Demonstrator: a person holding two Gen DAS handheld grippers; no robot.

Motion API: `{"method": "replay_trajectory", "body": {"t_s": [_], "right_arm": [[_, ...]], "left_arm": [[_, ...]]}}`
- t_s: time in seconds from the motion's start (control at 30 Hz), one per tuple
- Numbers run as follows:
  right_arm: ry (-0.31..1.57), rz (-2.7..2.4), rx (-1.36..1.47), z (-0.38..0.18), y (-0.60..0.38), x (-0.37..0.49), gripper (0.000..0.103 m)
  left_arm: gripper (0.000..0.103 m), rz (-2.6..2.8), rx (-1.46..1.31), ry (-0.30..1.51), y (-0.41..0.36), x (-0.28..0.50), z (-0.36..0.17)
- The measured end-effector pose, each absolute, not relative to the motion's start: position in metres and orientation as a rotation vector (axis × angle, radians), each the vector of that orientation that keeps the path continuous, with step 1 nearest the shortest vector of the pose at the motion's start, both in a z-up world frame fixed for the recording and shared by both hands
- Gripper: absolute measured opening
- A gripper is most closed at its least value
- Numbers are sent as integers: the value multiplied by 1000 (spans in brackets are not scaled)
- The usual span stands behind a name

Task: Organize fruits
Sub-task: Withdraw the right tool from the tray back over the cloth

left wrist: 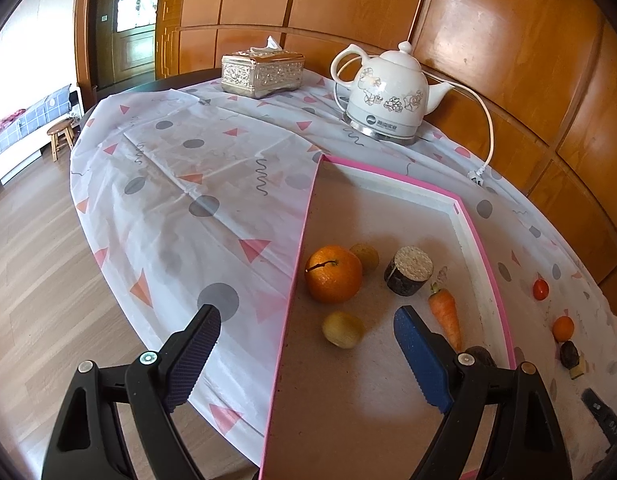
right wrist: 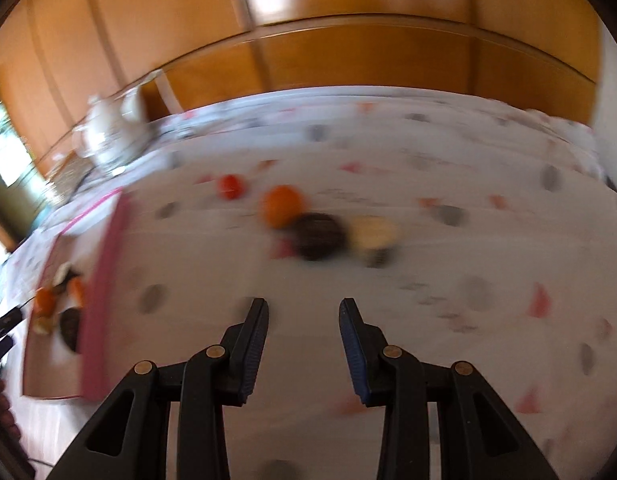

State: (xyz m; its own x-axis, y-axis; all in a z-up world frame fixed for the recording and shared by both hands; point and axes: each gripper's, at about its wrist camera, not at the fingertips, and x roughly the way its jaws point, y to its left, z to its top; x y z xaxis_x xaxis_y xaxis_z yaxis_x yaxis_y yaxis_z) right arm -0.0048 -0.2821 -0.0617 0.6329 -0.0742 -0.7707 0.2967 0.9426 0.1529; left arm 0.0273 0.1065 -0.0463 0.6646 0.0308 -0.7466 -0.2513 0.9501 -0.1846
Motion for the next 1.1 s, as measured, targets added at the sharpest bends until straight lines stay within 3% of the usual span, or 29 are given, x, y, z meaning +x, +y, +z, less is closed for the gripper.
{"method": "replay_trajectory", "body": {"t_s": [0.63, 0.93, 1.1], "right_arm": [[829, -799, 407, -90, -438, -66, 37], [790, -884, 405, -101, -456, -73, 38], [778, -870, 406, -104, -455, -75, 44]], "left_arm": [[89, 142, -232, 860, 91, 30, -50], [89, 84, -192, 854, 69, 38, -35], [89, 35, -167, 849, 48, 48, -27]]}}
